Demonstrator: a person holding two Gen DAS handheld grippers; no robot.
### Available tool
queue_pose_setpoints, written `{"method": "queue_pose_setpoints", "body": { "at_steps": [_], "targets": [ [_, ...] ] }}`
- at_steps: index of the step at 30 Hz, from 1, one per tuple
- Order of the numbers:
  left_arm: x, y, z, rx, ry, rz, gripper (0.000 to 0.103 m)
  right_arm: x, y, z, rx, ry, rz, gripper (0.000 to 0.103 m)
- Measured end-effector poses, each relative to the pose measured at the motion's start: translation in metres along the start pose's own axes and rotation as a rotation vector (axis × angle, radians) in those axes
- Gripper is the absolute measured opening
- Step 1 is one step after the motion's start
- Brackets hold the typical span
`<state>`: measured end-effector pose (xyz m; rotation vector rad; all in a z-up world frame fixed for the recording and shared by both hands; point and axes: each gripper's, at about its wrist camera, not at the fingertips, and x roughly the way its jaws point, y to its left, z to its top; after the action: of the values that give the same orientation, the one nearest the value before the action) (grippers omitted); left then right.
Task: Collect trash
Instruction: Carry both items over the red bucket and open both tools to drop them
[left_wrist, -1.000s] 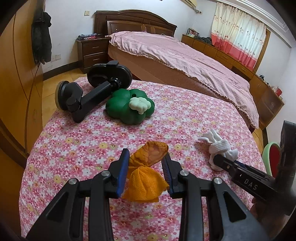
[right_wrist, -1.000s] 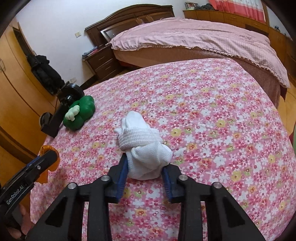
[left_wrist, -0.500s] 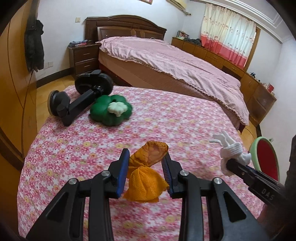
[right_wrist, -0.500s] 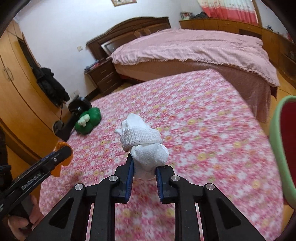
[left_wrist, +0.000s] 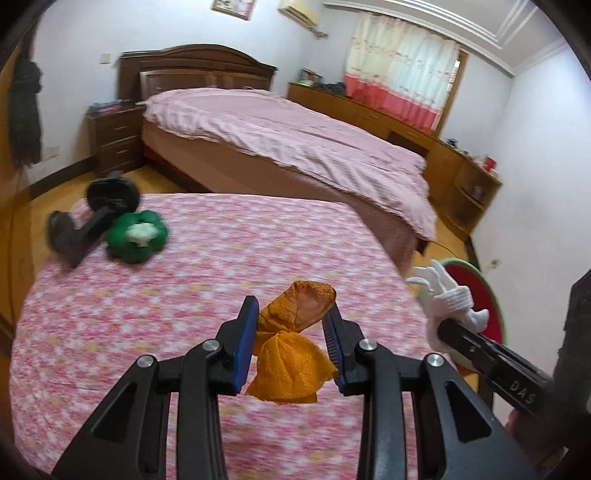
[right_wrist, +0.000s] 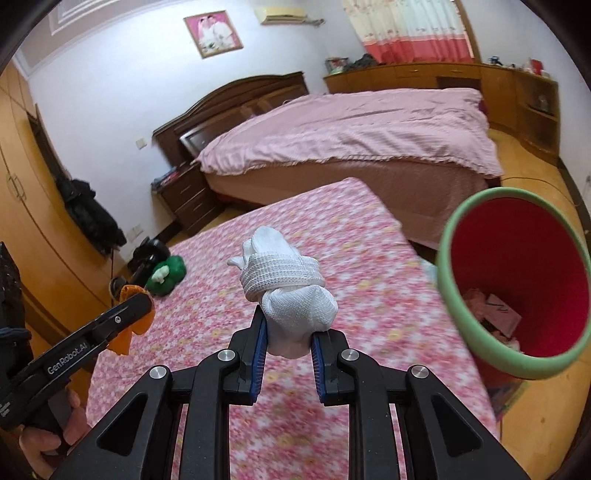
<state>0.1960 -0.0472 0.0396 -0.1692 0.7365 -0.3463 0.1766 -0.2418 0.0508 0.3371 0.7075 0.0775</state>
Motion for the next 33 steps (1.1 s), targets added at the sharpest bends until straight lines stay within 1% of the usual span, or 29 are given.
{"method": "queue_pose_setpoints", "body": {
  "at_steps": [6, 9, 17, 28, 33],
  "targets": [
    [0.004, -0.037, 0.001, 0.056, 0.022, -0.069, 0.035, -0.024, -0.028, -0.002, 0.056, -0.039, -0.039, 0.021],
    [0.008, -0.055, 0.000, 0.083, 0.027, -0.091, 0.035, -0.034, -0.047, -0.003, 0.095, -0.057, -0.060, 0.021],
    [0.032, -0.110, -0.003, 0.170, 0.040, -0.174, 0.035, -0.051, -0.099, -0.003, 0.190, -0.087, -0.123, 0.021],
    [0.076, -0.177, -0.011, 0.260, 0.097, -0.258, 0.035, -0.057, -0.159, -0.007, 0.291, -0.092, -0.193, 0.023],
    [0.093, -0.197, -0.018, 0.300, 0.127, -0.282, 0.035, -0.055, -0.181, -0.009, 0.324, -0.083, -0.215, 0.024]
  ]
}}
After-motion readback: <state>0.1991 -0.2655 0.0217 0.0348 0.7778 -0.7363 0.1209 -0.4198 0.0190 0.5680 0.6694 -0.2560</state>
